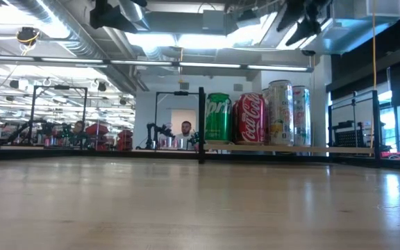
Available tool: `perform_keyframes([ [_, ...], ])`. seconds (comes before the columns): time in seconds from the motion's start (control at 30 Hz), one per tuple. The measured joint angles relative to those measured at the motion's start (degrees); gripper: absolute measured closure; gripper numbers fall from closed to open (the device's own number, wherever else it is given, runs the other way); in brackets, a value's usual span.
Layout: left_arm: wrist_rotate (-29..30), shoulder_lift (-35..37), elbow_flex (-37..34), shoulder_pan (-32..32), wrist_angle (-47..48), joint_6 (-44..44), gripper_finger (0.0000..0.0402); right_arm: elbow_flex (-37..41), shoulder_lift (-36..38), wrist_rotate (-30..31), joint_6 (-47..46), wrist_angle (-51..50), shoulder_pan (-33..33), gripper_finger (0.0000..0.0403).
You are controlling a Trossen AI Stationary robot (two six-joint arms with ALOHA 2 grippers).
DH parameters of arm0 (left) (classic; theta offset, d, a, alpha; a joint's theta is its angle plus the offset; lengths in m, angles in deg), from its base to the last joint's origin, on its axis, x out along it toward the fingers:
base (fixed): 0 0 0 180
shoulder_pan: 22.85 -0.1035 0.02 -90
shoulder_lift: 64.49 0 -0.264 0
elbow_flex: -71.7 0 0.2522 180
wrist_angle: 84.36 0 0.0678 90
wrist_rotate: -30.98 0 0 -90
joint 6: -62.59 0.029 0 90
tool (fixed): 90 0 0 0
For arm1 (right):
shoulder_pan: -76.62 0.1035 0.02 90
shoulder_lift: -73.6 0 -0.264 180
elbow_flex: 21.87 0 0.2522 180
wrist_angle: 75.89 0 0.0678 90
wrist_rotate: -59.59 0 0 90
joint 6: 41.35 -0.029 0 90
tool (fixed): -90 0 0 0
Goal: Place canned beverage on shelf
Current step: Put the white pink soda can on the shelf aligned with the other white pink soda can
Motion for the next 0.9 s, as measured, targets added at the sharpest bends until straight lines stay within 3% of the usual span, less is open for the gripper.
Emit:
perform_keyframes([
  [0.13, 0.04, 0.0, 0.0, -0.06, -0.02, 3.01, 0.0056, -2.17, -0.02, 0.2, -4.57, -1.91, 6.82, 0.0027],
  [0.27, 0.04, 0.0, 0.0, -0.08, -0.17, 6.77, 0.0056, -2.4, -0.04, 4.55, -10.57, -6.81, 16.97, 0.0027],
  [0.47, 0.04, -0.02, 0.0, -0.06, -2.1, 9.32, 0.0056, -2.38, -0.04, 7.69, -25.51, -15.36, 31.45, 0.0026],
  [0.67, -0.42, -0.02, 0.0, -0.06, -10.56, 13.12, 0.0056, -2.38, -0.04, 9.97, -41.43, -18.12, 45.89, 0.0026],
  [0.9, -0.55, -0.85, 0.02, 0.25, -10.19, 11.54, 0.0056, -2.32, -0.33, 14.91, -52.03, -23.04, 61.21, 0.0026],
])
